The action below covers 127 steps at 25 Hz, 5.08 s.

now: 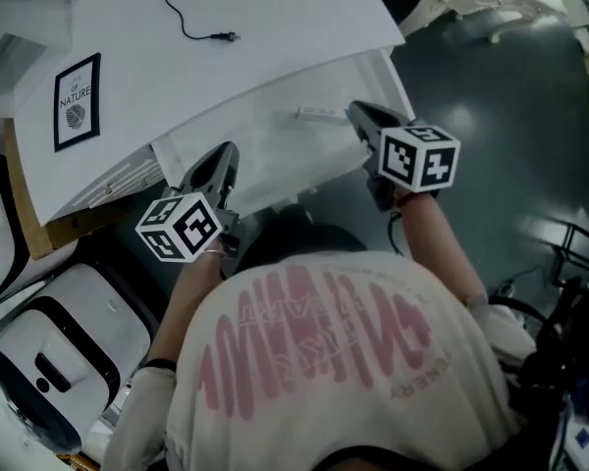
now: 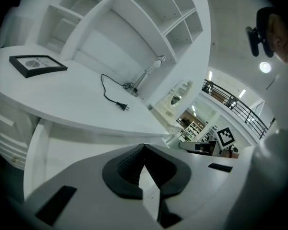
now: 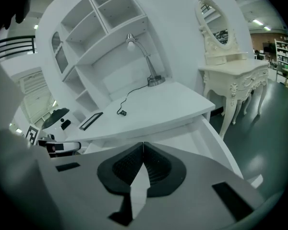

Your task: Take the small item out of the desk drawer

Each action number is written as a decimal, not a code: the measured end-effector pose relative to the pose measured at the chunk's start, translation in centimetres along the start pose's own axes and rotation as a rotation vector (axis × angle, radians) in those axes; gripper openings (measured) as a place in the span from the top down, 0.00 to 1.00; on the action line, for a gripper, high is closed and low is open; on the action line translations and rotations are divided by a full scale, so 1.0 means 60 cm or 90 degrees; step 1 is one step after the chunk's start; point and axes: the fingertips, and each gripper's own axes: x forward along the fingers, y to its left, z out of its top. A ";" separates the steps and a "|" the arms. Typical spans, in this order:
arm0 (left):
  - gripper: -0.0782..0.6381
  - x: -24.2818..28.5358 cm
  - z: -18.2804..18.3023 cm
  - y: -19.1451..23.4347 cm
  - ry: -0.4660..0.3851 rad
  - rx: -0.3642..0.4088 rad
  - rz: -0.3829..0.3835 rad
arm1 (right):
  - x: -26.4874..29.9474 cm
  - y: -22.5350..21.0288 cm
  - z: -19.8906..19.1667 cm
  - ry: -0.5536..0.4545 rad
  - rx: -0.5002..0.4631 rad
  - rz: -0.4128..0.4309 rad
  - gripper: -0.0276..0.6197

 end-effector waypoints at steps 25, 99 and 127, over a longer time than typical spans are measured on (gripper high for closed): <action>0.85 -0.010 0.072 0.062 -0.035 -0.020 0.048 | 0.127 0.008 -0.078 0.342 -0.405 0.162 0.63; 0.85 -0.119 0.130 -0.180 -0.226 0.063 0.058 | -0.206 0.147 0.225 -0.222 -0.148 0.241 0.81; 0.85 -0.214 -0.143 -0.396 -0.256 0.068 0.071 | -0.458 0.092 -0.014 -0.214 -0.213 0.257 0.81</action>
